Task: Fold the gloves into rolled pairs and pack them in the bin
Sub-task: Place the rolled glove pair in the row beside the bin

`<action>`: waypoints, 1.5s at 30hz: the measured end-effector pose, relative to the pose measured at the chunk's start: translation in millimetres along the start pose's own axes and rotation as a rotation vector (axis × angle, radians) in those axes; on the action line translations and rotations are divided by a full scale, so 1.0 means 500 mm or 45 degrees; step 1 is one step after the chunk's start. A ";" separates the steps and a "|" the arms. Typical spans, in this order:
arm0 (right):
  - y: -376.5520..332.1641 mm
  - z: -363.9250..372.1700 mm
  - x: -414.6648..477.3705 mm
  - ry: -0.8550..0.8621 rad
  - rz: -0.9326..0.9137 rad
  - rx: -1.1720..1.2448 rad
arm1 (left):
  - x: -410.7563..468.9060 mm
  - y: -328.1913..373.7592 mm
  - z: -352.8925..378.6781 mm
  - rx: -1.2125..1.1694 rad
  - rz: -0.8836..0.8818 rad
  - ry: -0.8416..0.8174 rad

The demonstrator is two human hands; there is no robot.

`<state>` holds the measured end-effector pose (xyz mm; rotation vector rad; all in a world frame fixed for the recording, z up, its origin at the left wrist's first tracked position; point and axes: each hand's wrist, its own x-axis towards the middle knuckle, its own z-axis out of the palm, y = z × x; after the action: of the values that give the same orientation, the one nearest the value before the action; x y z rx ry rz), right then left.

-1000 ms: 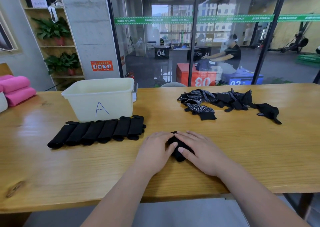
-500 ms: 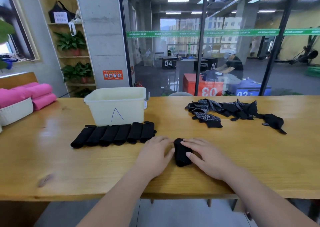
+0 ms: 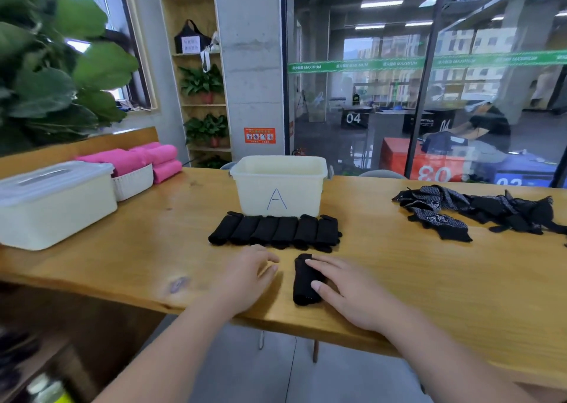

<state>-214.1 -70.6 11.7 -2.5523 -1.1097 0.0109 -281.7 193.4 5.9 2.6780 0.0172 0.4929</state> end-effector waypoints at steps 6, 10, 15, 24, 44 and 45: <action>-0.089 0.032 0.075 -0.020 -0.067 -0.057 | -0.034 -0.102 -0.057 0.160 -0.154 -0.007; -0.137 0.052 0.120 -0.035 -0.093 -0.092 | -0.052 -0.149 -0.090 0.195 -0.217 -0.062; -0.189 0.076 0.162 -0.055 -0.097 -0.064 | -0.063 -0.227 -0.119 0.305 -0.322 -0.149; -0.256 0.136 0.244 -0.010 -0.142 -0.096 | -0.077 -0.278 -0.089 0.228 -0.391 -0.005; -0.267 0.078 0.267 0.030 -0.083 -0.130 | -0.062 -0.227 -0.134 0.076 -0.357 0.097; -0.257 0.066 0.260 0.035 -0.071 -0.146 | -0.057 -0.215 -0.136 0.077 -0.337 0.098</action>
<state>-219.8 113.0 39.5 -2.6119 -1.2029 -0.1040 -325.3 316.4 11.1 2.6591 0.4092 0.5163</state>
